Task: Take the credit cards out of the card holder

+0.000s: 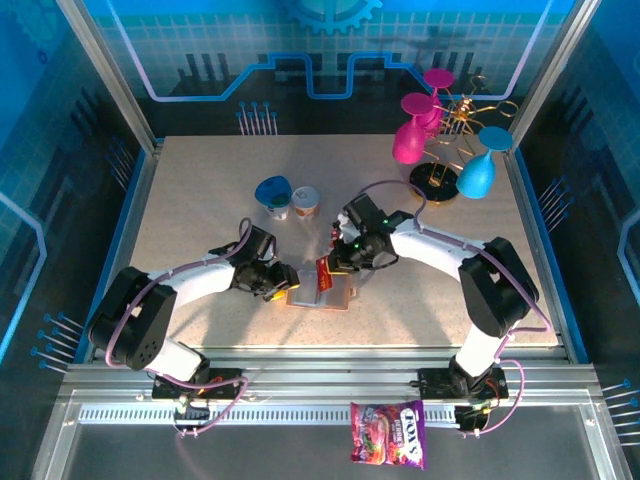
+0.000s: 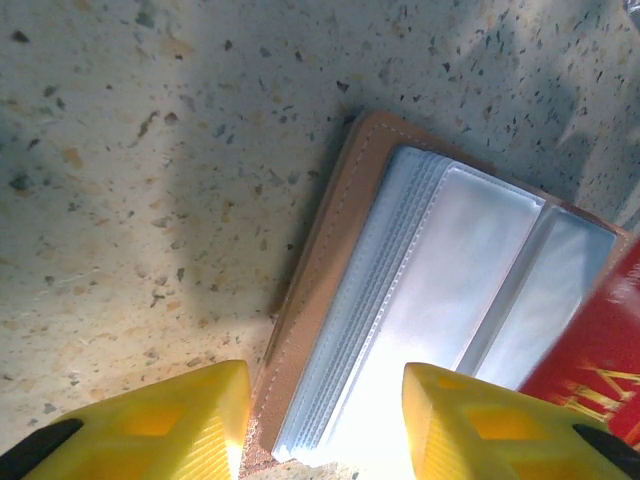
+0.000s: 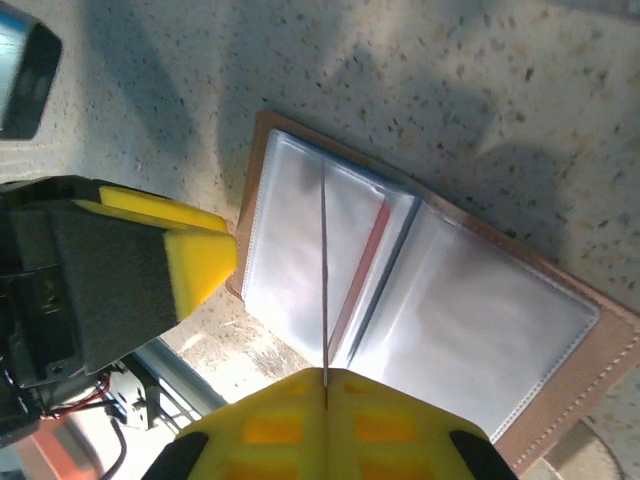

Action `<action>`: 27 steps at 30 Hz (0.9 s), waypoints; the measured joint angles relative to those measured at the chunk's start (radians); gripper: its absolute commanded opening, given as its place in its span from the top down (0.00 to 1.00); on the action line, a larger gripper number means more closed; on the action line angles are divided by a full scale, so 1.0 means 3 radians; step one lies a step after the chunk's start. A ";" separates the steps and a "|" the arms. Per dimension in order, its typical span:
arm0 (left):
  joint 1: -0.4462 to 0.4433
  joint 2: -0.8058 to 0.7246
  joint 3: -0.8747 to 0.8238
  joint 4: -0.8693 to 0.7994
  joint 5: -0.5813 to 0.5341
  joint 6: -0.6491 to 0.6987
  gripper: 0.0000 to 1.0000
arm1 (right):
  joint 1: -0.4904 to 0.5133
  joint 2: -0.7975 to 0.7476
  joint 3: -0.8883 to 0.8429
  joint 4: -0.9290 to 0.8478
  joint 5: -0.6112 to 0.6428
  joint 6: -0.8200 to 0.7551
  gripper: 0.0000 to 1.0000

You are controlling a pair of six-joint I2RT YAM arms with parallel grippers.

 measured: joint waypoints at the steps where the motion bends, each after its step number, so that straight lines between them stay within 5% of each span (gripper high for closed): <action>1: 0.0004 0.0000 -0.0003 0.0003 0.0000 0.0000 0.55 | 0.0003 0.0003 0.0100 -0.0118 0.0064 -0.0150 1.00; 10: 0.0006 0.0031 -0.0042 0.0062 0.0004 0.0001 0.54 | -0.0004 0.0055 0.0579 -0.0792 0.0660 -0.1120 1.00; 27: 0.0024 0.0084 -0.0043 0.0121 0.0243 0.0003 0.61 | -0.0183 0.0069 0.0738 -0.1027 0.1011 -0.1649 1.00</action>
